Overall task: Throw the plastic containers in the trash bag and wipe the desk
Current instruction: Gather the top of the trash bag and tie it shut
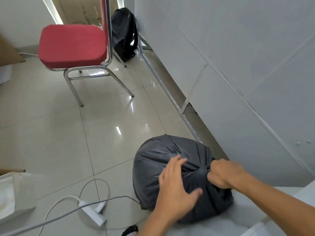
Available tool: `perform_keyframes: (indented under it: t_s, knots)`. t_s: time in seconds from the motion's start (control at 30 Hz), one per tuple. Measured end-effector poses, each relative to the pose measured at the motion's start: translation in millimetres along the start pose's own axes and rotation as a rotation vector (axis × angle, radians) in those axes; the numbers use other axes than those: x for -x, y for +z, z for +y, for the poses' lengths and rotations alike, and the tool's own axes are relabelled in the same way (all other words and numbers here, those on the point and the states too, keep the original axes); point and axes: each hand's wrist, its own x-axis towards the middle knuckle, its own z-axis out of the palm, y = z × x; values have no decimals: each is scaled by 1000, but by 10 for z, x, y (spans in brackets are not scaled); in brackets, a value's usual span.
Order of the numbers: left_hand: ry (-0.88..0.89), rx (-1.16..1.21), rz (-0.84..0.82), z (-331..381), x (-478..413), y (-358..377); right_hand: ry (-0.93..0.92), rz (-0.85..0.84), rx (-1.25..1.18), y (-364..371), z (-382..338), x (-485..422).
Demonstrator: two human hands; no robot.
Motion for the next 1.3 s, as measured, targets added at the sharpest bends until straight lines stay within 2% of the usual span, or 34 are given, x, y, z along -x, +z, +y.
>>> perform_keyframes:
  t_s: [0.1,0.13,0.2,0.23,0.27,0.3,0.37,0.43,0.47,0.53,0.6,0.7,0.77,0.87,0.93,1.0,1.07,1.13,1.23,1.3]
  knots:
    - [-13,-178,-217,-65,-18,186,28,-222,-439,-65,-49,-36]
    - [-22,-210,-230,-48,-62,268,36,-351,-588,-88,-95,-12]
    - [-40,-245,-152,10,-141,368,117,-663,-900,-71,-130,12]
    - [-53,-290,-133,-11,-211,386,137,-740,-972,-51,-113,6]
    - [-63,-351,-152,-58,-278,377,141,-734,-976,-32,-82,-10]
    - [-68,-397,-199,-115,-338,350,137,-649,-943,0,-45,-42]
    - [-136,-423,-317,-200,-474,254,76,-264,-776,0,-16,-32]
    - [-222,-350,-416,-217,-594,153,-179,146,-501,-24,-29,118]
    - [-260,-294,-461,-210,-637,108,-328,241,-373,5,-45,188]
    - [-313,-234,-521,-160,-709,27,-483,193,-176,113,-85,221]
    - [-337,-216,-565,-108,-737,-28,-461,166,-73,267,-112,86]
    - [-362,-151,-589,-84,-758,-51,-439,248,-155,302,-181,-125]
    - [-410,-23,-540,-180,-743,-75,-415,191,-214,317,-300,-229]
    - [-583,279,-428,-349,-634,-163,-343,157,-287,358,-477,-340]
    - [-604,373,-380,-478,-490,-190,-280,143,-430,418,-546,-404]
    - [-493,308,-358,-551,-312,-168,-229,74,-596,484,-594,-450]
    - [-297,191,-249,-560,-134,-145,-175,34,-685,537,-620,-503]
    - [-96,-67,-168,-564,-39,-86,-149,21,-715,545,-610,-540]
    - [-54,-348,-247,-537,-52,48,-145,17,-718,518,-543,-585]
    - [-27,-399,-162,-502,-146,119,-124,-49,-639,462,-495,-596]
